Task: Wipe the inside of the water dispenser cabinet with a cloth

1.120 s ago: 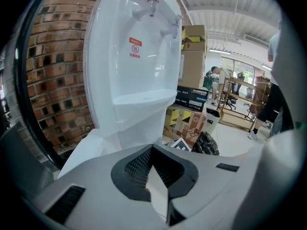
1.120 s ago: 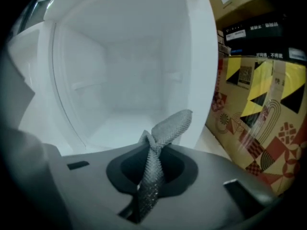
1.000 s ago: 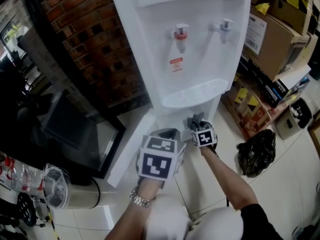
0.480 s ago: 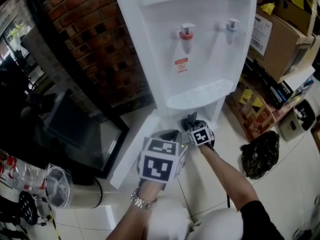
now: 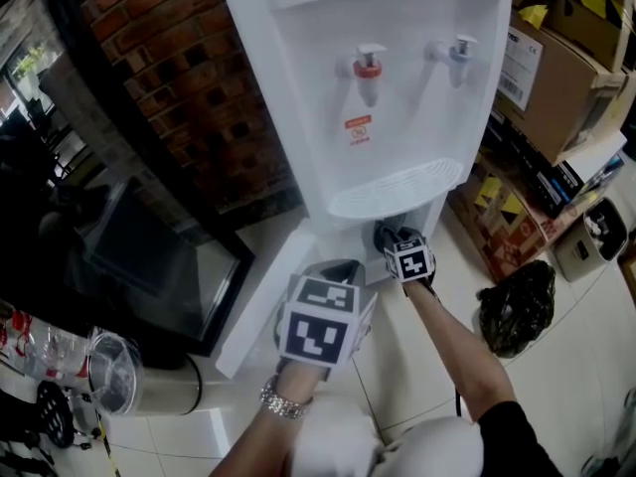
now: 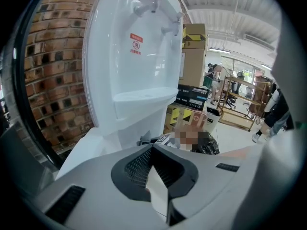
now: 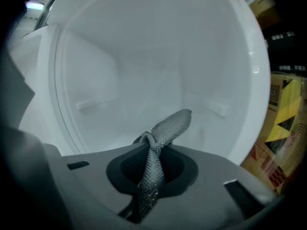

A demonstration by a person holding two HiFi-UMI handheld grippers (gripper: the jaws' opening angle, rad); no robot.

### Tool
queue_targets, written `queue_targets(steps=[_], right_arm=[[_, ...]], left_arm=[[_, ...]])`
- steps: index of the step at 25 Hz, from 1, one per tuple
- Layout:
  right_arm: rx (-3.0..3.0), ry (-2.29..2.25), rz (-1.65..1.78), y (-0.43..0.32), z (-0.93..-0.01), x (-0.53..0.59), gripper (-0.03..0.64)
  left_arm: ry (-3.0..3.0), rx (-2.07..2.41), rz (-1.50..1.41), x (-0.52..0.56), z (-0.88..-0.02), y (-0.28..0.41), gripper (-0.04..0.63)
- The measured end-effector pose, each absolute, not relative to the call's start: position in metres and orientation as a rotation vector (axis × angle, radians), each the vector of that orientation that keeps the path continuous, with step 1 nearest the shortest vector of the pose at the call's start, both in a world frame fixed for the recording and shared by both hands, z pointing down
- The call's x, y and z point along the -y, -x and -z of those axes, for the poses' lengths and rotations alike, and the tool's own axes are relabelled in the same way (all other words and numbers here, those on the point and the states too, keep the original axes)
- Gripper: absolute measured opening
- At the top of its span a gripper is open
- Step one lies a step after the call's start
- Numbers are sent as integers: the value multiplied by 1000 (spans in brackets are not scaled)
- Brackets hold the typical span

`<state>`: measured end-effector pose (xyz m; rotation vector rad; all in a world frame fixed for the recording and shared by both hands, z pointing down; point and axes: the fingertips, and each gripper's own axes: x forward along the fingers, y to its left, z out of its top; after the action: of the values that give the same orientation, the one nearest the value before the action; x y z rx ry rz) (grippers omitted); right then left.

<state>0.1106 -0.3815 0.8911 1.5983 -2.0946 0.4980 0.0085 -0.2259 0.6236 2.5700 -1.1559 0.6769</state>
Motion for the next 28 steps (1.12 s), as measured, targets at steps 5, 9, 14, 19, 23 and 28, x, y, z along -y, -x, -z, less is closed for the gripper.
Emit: queue_targets(steps=[5, 9, 14, 19, 23, 28], right_arm=[[2303, -1386, -434, -29, -881, 385, 29], [2252, -1394, -443, -28, -897, 388, 29], [2056, -1623, -477, -103, -894, 394, 29], [1996, -1739, -479, -139, -884, 395, 29], [2117, -1665, -463, -104, -876, 397, 29], [2331, -1408, -349, -20, -861, 388, 29]], left_arm=[[-2564, 1169, -687, 228, -625, -4, 2], [-2559, 1171, -695, 228, -626, -2, 2], [-2556, 1175, -688, 229, -625, -2, 2], [-2566, 1159, -692, 228, -625, -7, 2], [-2566, 1157, -694, 227, -626, -7, 2], [-2559, 1170, -696, 228, -625, -2, 2]])
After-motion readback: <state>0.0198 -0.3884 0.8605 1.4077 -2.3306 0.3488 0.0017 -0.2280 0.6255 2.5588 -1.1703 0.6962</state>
